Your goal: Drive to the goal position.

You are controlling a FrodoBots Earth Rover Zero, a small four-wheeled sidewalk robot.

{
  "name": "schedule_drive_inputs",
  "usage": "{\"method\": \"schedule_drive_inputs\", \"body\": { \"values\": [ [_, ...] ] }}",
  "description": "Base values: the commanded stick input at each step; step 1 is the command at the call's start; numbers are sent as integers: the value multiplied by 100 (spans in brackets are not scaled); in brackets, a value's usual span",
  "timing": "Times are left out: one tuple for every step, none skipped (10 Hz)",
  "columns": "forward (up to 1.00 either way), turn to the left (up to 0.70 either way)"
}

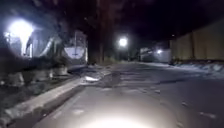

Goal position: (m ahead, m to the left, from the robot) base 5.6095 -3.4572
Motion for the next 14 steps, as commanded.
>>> {"method": "schedule_drive_inputs", "body": {
  "values": [
    [100,0],
    [100,0],
    [100,0],
    [100,0],
    [100,0],
    [100,-25],
    [100,-40],
    [100,-40],
    [100,-40],
    [100,-40],
    [100,-40],
    [100,-40],
    [100,-40],
    [100,-31]
  ]
}}
